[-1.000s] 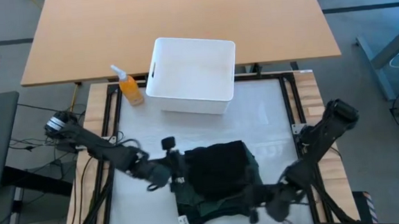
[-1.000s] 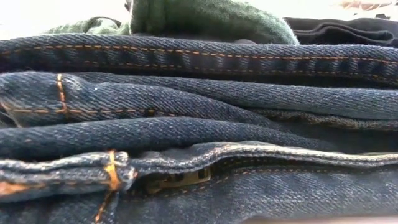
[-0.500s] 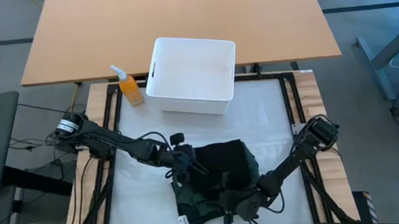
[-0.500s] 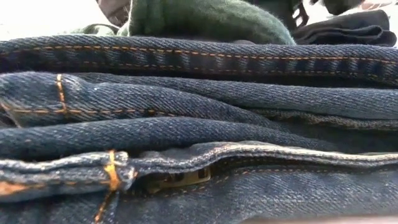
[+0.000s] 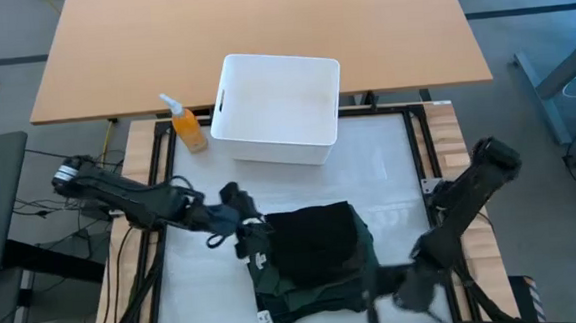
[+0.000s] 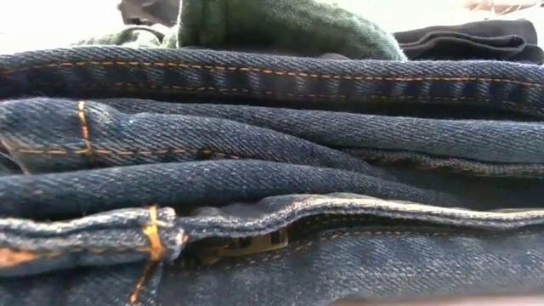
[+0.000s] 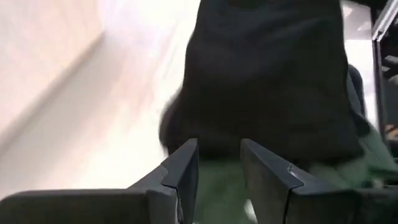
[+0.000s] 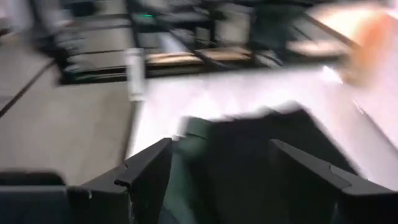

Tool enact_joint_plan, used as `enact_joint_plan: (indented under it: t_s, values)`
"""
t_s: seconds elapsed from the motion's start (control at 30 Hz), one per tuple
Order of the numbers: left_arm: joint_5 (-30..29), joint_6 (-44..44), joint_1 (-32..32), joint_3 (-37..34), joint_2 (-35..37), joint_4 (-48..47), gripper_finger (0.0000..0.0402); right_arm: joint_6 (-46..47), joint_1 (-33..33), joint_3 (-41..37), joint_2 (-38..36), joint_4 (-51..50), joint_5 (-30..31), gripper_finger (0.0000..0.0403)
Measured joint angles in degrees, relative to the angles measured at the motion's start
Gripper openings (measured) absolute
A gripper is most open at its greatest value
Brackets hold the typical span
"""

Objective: Fold laundry
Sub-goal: Put the stacked of clothes into the white laundry organizer

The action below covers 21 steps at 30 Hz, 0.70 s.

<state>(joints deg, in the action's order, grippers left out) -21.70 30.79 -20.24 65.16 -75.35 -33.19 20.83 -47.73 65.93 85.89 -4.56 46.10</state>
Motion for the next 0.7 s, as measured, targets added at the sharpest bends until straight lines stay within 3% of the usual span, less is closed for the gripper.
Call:
enact_joint_plan:
  t_s: [0.07,0.2,0.3,0.4,0.57,0.7]
  values:
    - [-0.79,8.27,-1.68,-2.23,2.22,-0.97,0.0109,11.05,-0.33,0.00,-5.22,-12.32,3.18,0.0290]
    - [-1.64,27.71,-5.39,-9.42,6.55,0.81,0.0110,34.04,0.91,-1.22,-12.97,-34.14,3.83,0.0290]
    - [1.09,40.40,-8.46,-15.74,9.27,2.73,0.0110,48.39,1.43,-2.86,-17.86,-46.88,3.73,0.0290]
    - [1.50,50.47,-12.99,-22.71,11.02,11.47,0.0110,63.16,-0.12,-7.72,-23.03,-54.87,3.54,0.0290]
    - [-1.98,57.37,-19.13,-33.21,10.30,31.38,0.0110,80.54,-3.61,-22.04,-30.25,-48.99,2.89,0.0290]
    - [-3.87,59.54,-21.61,-37.35,6.82,39.20,0.0110,87.10,-4.08,-33.65,-30.81,-35.77,-3.77,0.0290]
